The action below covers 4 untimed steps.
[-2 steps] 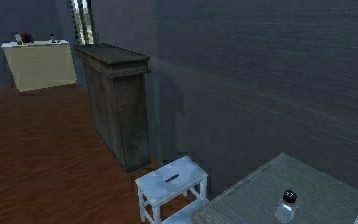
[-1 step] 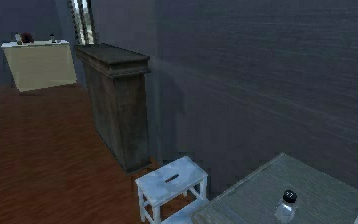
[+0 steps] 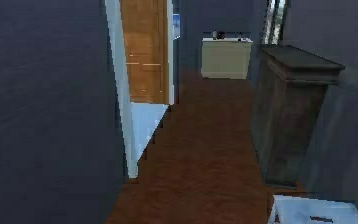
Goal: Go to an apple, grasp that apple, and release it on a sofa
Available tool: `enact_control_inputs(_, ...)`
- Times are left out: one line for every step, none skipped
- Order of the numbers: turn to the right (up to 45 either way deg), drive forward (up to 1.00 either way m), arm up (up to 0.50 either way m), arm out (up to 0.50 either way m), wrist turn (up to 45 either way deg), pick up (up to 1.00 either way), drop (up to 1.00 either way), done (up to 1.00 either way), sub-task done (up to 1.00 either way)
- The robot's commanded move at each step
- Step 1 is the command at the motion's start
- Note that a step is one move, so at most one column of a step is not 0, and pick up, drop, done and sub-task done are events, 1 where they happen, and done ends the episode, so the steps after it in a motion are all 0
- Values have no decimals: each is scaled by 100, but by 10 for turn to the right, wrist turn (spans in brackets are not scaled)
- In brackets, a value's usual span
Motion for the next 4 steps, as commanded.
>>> enact_control_inputs(-450, 0, 0, 0, 0, 0, 0, 0, 0)
enact_control_inputs(-150, 0, 0, 0, 0, 0, 0, 0, 0)
enact_control_inputs(0, 25, 0, 0, 0, 0, 0, 0, 0)
enact_control_inputs(450, 0, 0, 0, 0, 0, 0, 0, 0)
